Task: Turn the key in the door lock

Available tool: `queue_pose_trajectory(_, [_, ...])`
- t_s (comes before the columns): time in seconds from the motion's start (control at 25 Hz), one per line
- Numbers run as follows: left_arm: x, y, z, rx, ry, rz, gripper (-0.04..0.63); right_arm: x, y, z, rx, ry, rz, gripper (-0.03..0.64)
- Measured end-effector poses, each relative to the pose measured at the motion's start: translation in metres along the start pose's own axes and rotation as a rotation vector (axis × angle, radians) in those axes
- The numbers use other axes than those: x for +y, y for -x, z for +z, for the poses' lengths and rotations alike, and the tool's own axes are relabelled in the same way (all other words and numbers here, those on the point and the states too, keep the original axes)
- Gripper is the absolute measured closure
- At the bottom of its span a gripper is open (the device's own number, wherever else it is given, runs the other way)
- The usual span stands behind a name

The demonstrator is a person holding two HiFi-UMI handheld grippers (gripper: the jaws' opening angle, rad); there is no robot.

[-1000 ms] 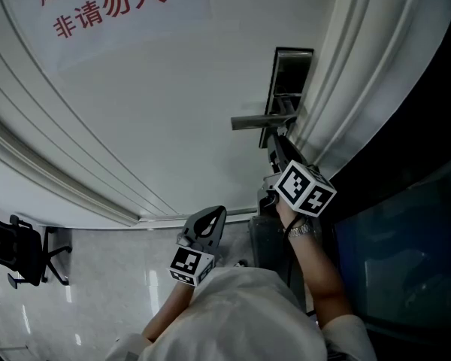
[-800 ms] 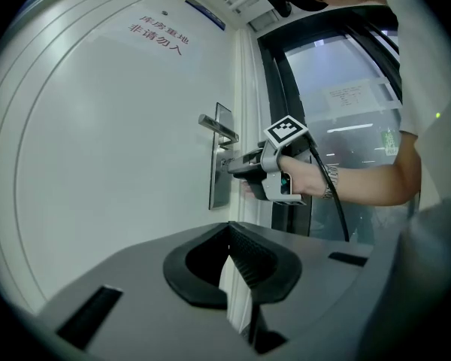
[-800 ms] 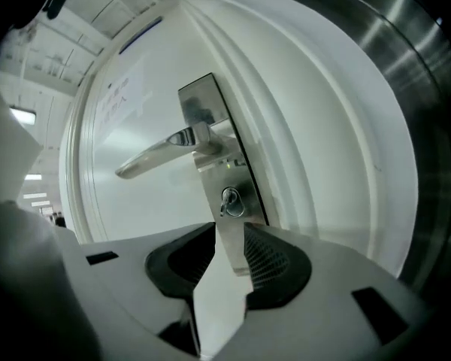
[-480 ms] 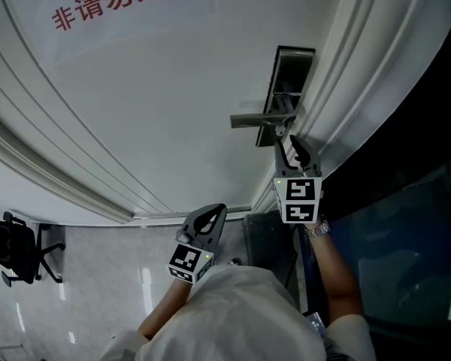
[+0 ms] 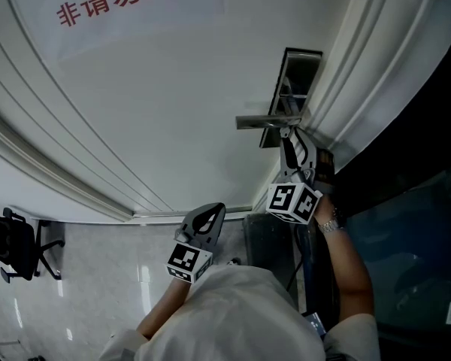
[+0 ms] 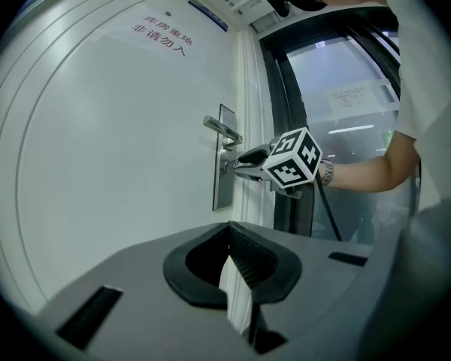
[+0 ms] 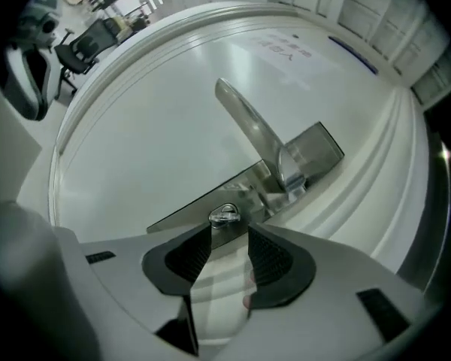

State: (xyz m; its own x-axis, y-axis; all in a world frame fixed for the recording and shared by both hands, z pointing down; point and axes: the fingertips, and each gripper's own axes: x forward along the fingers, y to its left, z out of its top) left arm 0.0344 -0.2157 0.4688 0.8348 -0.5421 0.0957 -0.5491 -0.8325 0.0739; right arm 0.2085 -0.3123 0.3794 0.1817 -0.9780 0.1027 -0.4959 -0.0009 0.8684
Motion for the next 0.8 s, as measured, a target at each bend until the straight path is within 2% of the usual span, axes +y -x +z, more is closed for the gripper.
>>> queue_pose_trajectory(0.2, [0.001,-0.001,-0.004,0.006,0.004,-0.009,0.589,0.003,-0.001,0.009,-0.023,0.3,-0.051,0.488])
queue_pose_trajectory(0.48, [0.001,-0.004,-0.002,0.003,0.006,-0.018,0.589,0.01,-0.004,0.018,-0.054,0.57,-0.05,0.489])
queue_pose_trajectory(0.64, [0.002,-0.004,-0.002,0.002,0.012,-0.014,0.589,0.013,-0.011,0.017,-0.02,0.553,-0.031,0.497])
queue_pose_trajectory(0.8, [0.005,-0.002,-0.003,0.005,0.013,-0.005,0.589,0.01,-0.014,0.016,-0.024,0.539,-0.054,0.497])
